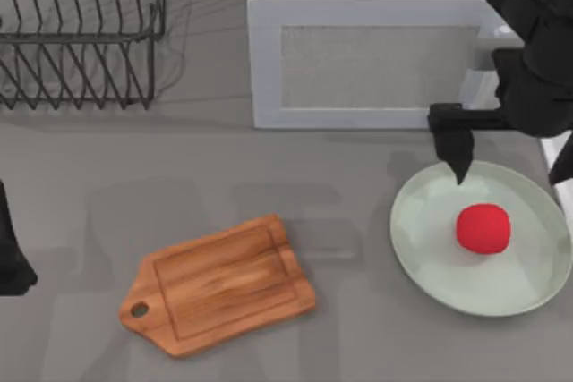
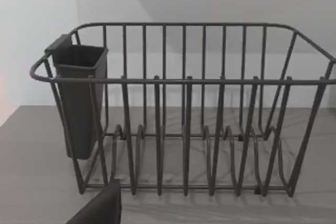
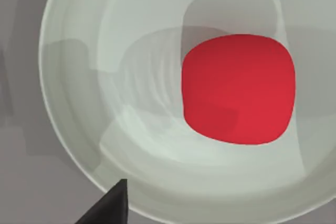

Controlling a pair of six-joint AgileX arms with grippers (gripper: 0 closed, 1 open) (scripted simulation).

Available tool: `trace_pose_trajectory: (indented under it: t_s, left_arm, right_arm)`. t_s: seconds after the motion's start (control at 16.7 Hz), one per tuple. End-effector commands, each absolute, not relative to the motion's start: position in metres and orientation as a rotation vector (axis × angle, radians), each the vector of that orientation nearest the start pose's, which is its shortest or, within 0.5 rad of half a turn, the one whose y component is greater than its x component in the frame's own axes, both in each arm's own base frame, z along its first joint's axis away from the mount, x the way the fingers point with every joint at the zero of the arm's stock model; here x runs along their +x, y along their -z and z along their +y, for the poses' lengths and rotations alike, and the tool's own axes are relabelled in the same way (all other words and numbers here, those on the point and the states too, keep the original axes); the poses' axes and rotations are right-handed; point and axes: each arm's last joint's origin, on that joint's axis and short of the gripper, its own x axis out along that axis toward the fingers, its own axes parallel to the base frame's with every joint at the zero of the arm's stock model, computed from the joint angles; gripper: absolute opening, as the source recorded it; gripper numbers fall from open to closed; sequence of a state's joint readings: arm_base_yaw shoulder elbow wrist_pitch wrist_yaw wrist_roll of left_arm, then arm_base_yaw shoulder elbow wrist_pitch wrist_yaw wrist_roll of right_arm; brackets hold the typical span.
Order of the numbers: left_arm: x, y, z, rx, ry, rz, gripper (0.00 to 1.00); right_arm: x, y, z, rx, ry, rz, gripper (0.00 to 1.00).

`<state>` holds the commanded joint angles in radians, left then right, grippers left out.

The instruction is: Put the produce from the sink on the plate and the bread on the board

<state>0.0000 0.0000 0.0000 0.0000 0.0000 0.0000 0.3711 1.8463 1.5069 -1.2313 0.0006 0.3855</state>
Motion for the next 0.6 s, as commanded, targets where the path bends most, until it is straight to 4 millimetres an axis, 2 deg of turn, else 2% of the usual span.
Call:
trace_pose_trajectory:
  t_s: [0.3,0.48,0.6]
  left_arm:
    - [0.106,-0.16,-0.001,0.0,0.0,0.0,1.0]
    - [0.106,-0.16,-0.001,0.0,0.0,0.0,1.0]
    - [0.106,-0.16,-0.001,0.0,0.0,0.0,1.0]
  right_arm:
    - [0.319,-0.233,0.126,0.012,-0.002,1.55,1.0]
    - [0.301,-0.245,0.113,0.033,-0.034,1.458,1.0]
    - [0.282,-0.256,0.097,0.057,-0.058,1.353,1.0]
